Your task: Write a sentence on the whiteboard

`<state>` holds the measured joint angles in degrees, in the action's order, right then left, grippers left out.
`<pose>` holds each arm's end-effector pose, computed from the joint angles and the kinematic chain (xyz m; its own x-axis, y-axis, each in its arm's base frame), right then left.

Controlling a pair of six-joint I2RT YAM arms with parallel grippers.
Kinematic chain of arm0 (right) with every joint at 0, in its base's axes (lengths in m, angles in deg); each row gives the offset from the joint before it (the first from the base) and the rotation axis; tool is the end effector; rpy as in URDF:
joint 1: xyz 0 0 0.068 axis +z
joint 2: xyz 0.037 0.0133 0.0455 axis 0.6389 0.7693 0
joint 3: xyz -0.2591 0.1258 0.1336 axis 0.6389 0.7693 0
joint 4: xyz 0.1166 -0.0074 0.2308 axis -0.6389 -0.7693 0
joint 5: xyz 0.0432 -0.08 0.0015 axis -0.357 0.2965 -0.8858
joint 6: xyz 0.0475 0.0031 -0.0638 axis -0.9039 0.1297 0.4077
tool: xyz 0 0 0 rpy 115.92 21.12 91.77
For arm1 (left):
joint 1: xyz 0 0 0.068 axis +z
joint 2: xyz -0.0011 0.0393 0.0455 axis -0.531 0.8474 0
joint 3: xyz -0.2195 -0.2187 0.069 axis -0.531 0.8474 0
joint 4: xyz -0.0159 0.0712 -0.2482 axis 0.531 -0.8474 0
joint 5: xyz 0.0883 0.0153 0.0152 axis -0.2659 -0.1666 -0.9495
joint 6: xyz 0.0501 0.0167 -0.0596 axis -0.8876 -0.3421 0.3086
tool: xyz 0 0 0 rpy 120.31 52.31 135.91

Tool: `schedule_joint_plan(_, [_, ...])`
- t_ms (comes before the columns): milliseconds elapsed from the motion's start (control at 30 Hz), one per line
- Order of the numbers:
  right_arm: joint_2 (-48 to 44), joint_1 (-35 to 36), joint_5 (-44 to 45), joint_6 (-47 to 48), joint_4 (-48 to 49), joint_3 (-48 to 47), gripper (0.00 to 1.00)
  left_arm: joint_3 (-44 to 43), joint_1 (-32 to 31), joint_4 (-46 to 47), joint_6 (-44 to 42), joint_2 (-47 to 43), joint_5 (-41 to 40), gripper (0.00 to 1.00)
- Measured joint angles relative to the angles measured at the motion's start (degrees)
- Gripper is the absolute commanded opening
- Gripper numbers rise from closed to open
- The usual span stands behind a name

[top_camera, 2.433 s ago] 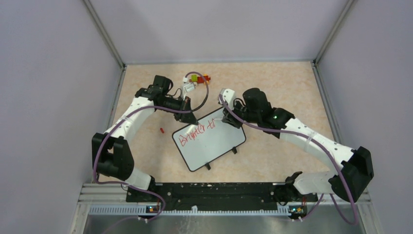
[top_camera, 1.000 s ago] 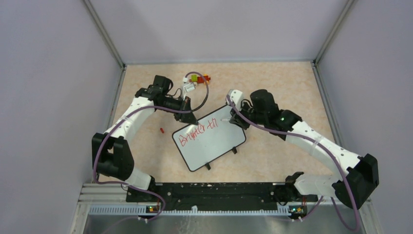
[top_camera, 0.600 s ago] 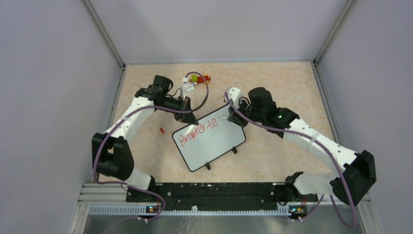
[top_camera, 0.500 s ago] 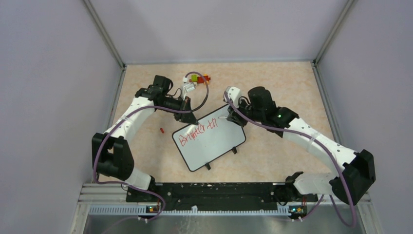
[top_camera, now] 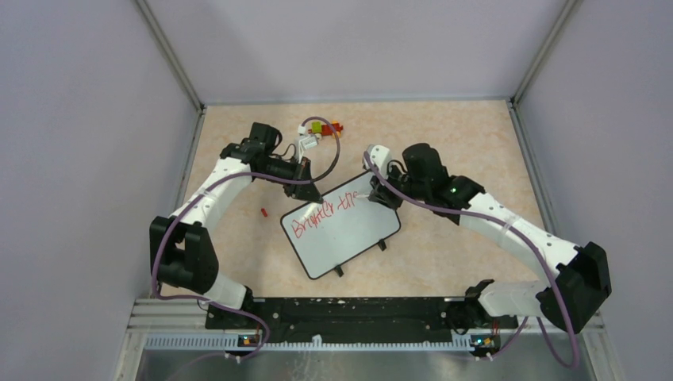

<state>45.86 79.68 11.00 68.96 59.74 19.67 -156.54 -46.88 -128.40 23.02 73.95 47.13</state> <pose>0.2064 0.1999 0.3401 -0.1801 -0.4992 -0.8476 -0.8912 0.4475 -0.0742 0.2756 -0.1328 0.3154 -0.7231 0.3264 -0.6088 0.6907 0.3553 -0.6299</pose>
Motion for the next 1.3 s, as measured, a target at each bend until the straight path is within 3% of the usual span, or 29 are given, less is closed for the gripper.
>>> schedule_joint_plan(1300, [-0.09, -0.42, 2.38, 0.15, -0.63, -1.01, 0.00, 0.02, 0.02, 0.11, 0.00, 0.00, -0.17, 0.00])
